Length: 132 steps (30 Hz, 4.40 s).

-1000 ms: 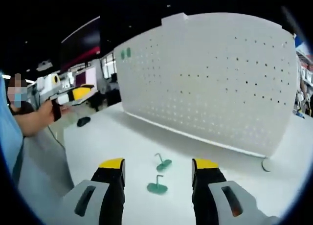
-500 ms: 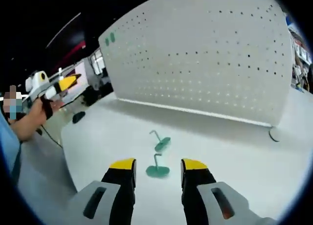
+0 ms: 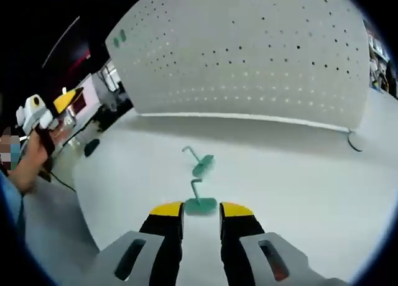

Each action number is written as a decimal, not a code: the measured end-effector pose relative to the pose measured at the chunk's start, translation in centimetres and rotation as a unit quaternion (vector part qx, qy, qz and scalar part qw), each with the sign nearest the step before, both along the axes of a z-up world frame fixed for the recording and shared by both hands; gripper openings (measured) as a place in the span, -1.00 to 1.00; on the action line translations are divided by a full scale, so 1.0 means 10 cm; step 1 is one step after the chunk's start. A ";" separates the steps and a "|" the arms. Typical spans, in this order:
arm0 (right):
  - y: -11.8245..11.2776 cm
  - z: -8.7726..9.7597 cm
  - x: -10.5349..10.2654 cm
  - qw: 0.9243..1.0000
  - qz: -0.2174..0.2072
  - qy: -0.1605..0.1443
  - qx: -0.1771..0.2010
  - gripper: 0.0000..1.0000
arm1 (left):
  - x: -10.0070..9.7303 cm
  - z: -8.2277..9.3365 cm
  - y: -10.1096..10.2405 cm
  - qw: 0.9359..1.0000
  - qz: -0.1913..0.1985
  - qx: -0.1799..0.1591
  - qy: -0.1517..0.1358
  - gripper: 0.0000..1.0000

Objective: Insert the hook assembly into the mounting plate slot until the hook locks in place.

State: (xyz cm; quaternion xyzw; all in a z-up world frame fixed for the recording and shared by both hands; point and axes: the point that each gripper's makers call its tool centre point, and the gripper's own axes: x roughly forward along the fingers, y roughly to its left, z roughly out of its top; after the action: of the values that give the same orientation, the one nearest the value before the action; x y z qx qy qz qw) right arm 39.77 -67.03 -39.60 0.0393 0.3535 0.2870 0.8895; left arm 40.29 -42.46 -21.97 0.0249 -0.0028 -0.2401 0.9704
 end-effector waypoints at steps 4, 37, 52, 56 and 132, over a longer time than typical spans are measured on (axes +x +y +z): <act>-0.01 -0.04 0.02 1.000 -0.010 0.010 0.002 -0.63 | -0.01 0.00 -0.01 1.000 -0.004 0.000 0.001 -0.35; 0.04 -0.32 0.06 0.991 -0.062 0.091 0.075 -0.81 | -0.02 -0.04 -0.01 1.000 -0.005 0.006 0.008 -0.37; 0.03 -0.32 0.07 0.966 -0.126 0.140 0.176 -0.88 | -0.02 -0.06 -0.01 1.000 -0.005 0.009 0.010 -0.39; 0.00 -0.35 0.09 0.959 -0.141 0.151 0.193 -0.91 | -0.02 -0.06 -0.02 1.000 -0.006 0.010 0.010 -0.39; 0.91 0.74 0.22 0.969 -0.017 0.070 0.235 -1.00 | -0.24 -0.47 -0.66 0.986 -0.138 0.035 0.092 -0.56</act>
State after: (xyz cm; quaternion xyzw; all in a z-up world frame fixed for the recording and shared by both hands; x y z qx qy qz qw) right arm 41.94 -57.89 -32.23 0.2730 0.3367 0.3433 0.8332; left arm 37.91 -49.09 -26.64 0.0357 0.0912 -0.3727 0.9228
